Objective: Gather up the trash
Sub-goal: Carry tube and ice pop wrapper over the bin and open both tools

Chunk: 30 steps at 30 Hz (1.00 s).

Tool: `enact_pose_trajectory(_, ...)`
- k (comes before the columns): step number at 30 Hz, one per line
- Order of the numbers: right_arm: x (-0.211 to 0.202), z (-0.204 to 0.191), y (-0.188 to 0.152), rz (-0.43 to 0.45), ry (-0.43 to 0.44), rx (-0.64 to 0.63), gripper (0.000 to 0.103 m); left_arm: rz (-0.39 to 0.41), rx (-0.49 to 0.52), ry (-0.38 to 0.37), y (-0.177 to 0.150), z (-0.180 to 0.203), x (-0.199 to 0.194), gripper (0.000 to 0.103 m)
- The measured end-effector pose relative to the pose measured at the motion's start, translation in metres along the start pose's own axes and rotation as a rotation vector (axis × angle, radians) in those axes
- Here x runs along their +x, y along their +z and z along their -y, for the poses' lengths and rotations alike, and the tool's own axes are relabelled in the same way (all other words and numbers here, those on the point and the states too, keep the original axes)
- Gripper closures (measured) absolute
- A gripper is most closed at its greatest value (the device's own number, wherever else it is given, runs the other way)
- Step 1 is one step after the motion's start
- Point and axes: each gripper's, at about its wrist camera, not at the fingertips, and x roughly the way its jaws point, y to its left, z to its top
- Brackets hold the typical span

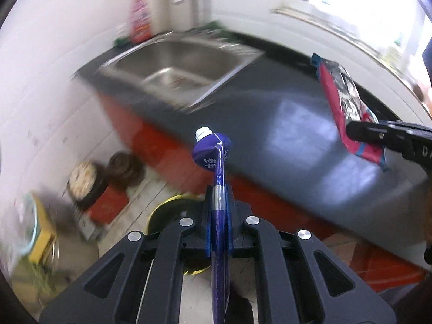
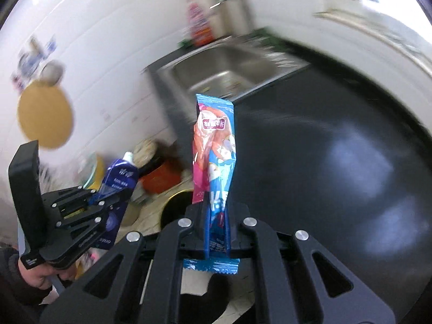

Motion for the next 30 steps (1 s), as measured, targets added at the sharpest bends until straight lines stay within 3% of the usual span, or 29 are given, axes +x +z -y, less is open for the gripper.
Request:
enact_pose_trajectory(5, 0.053, -0.050, -0.005, -0.107, 0.062, -0.057, 0.094, -0.040, -0.102, 0.002, -0.034, -0.056, 0.008, 0.096)
enact_pose_trajectory(11, 0.129, -0.086, -0.021, -0.239, 0.078, -0.088, 0.094, -0.087, -0.140, -0.032, -0.069, -0.090, 0.048, 0.096)
enact_pose_trajectory(20, 0.223, -0.087, -0.044, -0.393, 0.044, -0.077, 0.094, -0.170, -0.209, -0.070, -0.098, -0.119, 0.118, 0.095)
enact_pose_trajectory(28, 0.261, -0.078, -0.047, -0.426, 0.013, -0.062, 0.094, -0.200, -0.234, -0.102, -0.107, -0.129, 0.156, 0.095)
enact_pose_trajectory(29, 0.266, -0.077, -0.046, -0.432, 0.004, -0.063, 0.092, -0.204, -0.239, -0.105, -0.107, -0.130, 0.159, 0.095)
enact_pose_trajectory(30, 0.268, -0.076, -0.047, -0.434, 0.001, -0.062, 0.083, -0.209, -0.250, -0.115, -0.109, -0.132, 0.163, 0.095)
